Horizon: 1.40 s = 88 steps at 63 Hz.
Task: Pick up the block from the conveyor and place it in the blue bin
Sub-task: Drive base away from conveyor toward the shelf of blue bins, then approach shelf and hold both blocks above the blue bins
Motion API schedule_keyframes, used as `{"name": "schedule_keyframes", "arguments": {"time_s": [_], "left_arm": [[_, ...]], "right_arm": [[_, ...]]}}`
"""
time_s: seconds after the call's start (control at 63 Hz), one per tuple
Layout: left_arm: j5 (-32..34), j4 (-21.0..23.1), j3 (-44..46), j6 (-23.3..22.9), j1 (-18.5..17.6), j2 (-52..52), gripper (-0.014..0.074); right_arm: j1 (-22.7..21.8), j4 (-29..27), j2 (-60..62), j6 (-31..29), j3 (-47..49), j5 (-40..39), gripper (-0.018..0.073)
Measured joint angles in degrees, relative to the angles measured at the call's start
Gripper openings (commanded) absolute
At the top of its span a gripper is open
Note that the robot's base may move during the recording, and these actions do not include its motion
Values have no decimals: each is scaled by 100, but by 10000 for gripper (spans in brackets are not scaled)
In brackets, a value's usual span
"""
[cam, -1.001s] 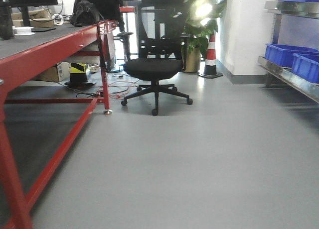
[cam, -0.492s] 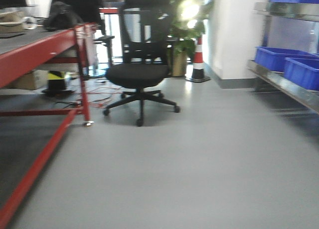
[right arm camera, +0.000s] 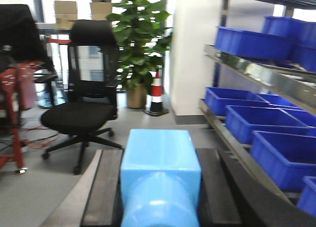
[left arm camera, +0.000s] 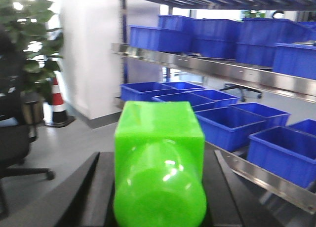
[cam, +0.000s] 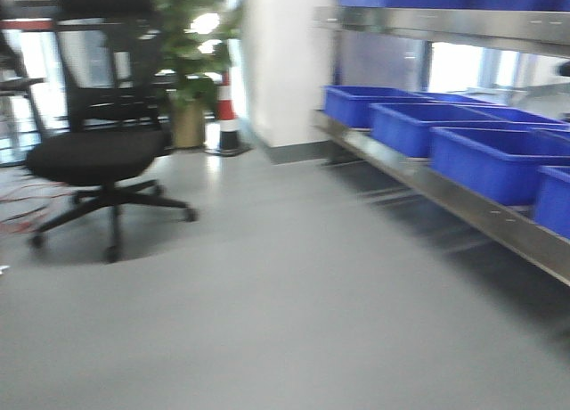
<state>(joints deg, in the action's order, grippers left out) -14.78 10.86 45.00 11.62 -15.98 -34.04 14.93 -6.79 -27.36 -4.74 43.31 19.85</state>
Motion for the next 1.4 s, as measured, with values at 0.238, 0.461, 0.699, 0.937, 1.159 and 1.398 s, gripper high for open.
{"name": "schedule_keyframes", "arguments": {"time_s": [0.238, 0.461, 0.699, 0.937, 1.159, 1.398], "left_arm": [[0, 0, 0, 0, 0, 0, -111], [0, 0, 0, 0, 0, 0, -111], [0, 0, 0, 0, 0, 0, -111], [10, 0, 0, 0, 0, 0, -111], [14, 0, 0, 0, 0, 0, -111], [28, 0, 0, 0, 0, 0, -111]], "right_arm": [[0, 0, 0, 0, 0, 0, -162], [0, 0, 0, 0, 0, 0, -162], [0, 0, 0, 0, 0, 0, -162], [0, 0, 0, 0, 0, 0, -162], [0, 0, 0, 0, 0, 4, -162], [0, 0, 0, 0, 0, 14, -162]]}}
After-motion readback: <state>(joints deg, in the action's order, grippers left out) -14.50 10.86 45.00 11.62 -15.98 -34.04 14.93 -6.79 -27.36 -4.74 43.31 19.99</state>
